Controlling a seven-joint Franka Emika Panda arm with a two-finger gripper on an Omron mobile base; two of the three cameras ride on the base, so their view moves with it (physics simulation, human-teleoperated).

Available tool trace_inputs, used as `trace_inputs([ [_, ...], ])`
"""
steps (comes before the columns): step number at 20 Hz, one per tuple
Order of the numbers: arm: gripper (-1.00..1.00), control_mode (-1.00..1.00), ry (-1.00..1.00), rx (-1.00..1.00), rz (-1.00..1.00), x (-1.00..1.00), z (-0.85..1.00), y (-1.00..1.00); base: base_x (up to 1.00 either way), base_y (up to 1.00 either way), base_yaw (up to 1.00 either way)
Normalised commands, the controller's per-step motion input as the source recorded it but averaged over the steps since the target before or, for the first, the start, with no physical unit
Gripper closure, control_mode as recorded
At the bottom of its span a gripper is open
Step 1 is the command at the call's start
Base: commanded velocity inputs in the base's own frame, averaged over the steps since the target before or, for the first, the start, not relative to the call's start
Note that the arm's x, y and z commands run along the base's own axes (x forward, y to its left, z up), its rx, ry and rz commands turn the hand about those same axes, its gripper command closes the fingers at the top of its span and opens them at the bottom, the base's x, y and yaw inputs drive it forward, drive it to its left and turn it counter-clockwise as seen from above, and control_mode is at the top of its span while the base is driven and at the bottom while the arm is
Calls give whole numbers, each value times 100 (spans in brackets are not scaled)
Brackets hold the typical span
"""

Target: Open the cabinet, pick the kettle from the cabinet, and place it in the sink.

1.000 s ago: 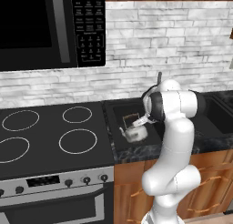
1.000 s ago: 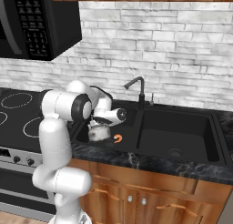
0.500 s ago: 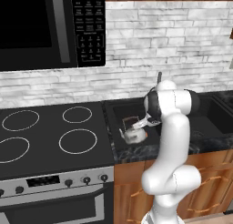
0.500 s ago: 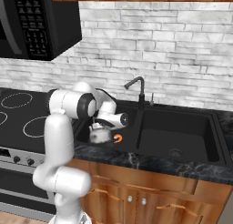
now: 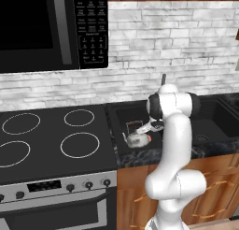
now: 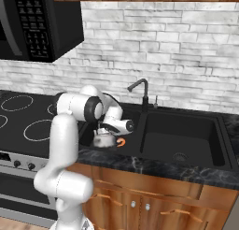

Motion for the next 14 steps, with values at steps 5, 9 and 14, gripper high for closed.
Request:
trace_inputs([
  [5,100,-100,-3,0,0,19,-25,-1,0,0,0],
  [9,100,-100,-6,0,1,3,-27,0,0,0,0],
  [14,100,-100,-11,0,4,-12,-27,8,0,0,0],
])
